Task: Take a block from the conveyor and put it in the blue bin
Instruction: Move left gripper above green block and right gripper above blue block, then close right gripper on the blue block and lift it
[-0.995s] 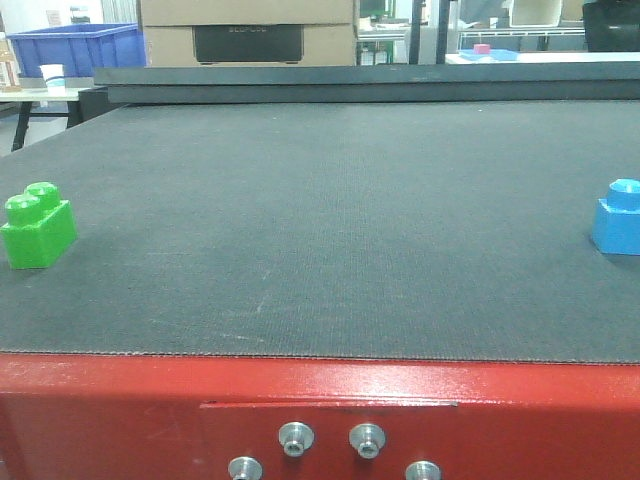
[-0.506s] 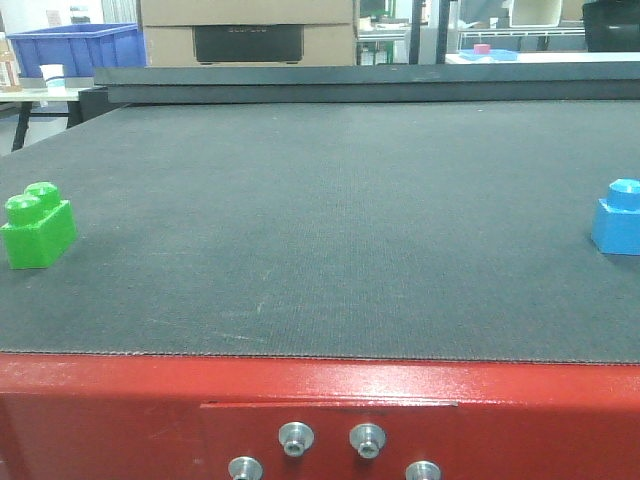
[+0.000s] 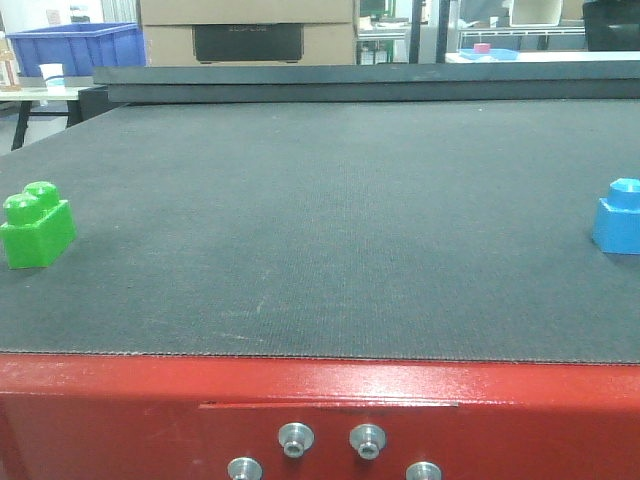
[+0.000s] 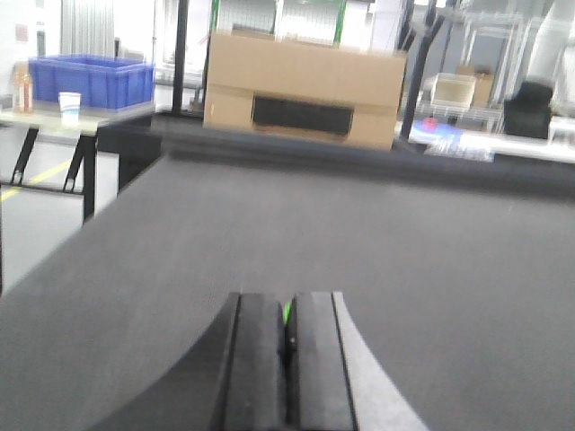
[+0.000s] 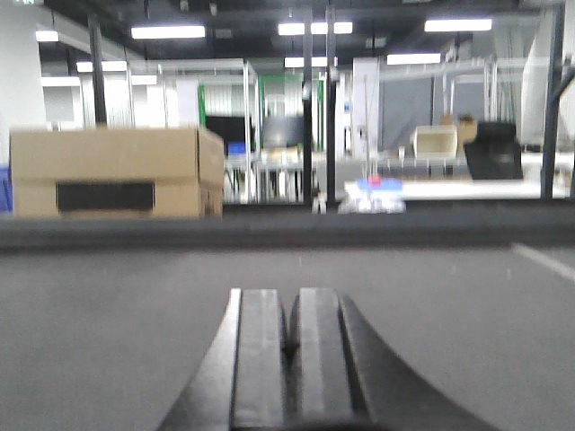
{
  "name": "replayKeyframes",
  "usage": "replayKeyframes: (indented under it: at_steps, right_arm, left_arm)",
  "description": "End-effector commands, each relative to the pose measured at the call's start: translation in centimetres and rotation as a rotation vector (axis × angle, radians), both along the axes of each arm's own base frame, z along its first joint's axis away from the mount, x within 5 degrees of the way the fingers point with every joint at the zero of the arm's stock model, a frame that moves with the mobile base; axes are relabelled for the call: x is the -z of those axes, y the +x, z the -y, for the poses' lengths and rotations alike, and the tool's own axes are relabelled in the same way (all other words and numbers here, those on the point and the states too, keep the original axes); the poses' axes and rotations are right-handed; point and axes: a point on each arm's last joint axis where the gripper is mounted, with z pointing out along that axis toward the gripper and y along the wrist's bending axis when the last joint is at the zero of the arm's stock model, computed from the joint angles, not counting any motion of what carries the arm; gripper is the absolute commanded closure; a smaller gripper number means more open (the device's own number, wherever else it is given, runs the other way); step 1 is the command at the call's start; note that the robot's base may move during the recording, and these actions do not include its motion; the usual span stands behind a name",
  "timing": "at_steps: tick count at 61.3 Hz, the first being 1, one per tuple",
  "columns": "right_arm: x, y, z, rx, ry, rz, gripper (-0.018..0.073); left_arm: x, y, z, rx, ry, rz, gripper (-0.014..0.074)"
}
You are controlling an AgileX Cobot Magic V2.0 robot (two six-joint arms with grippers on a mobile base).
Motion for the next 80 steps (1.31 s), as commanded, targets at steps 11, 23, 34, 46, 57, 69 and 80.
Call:
replayKeyframes:
  at_steps: [11,23,34,46,57,69,80]
  right_arm:
    - [-8.3,-2.9,-0.4,-0.004,0.002,0.008,0.0721]
    - [-12.6,-1.7,-0.3,-0.008,0.039,-0.278,0.0721]
    - [-15.0,2.8,0.3,-0.011,0.073,-0.535,0.0721]
    - [-14.4,8.9,1.0,-0.015,0.12,-0.857,0.0721]
    - [-11.5,13.9,1.1,-0.068,0.224,-1.053,0.0721]
    - [-9.3,18.2,0.9,-0.099,0.248,-1.278,0.0713]
    - [-8.1,22.9,-0.2,-0.126,0.234,-1.36,0.071]
  left_arm:
    - [-9.0,-2.4,-0.2,-0.01,0.024,0.037,0.0707]
    - [-13.2,0.2,-0.1,-0.01,0.037,-0.163,0.0707]
    - [-15.2,5.0,0.2,-0.007,0.049,-0.421,0.0707]
    - [-15.1,10.9,0.5,-0.003,0.063,-0.707,0.0707]
    - [-13.0,15.1,0.8,0.001,0.064,-0.82,0.0707]
    - [-11.5,17.9,1.5,0.04,-0.013,-0.911,0.0707]
    - [-10.3,19.2,1.8,0.05,-0.035,-0.971,0.0707]
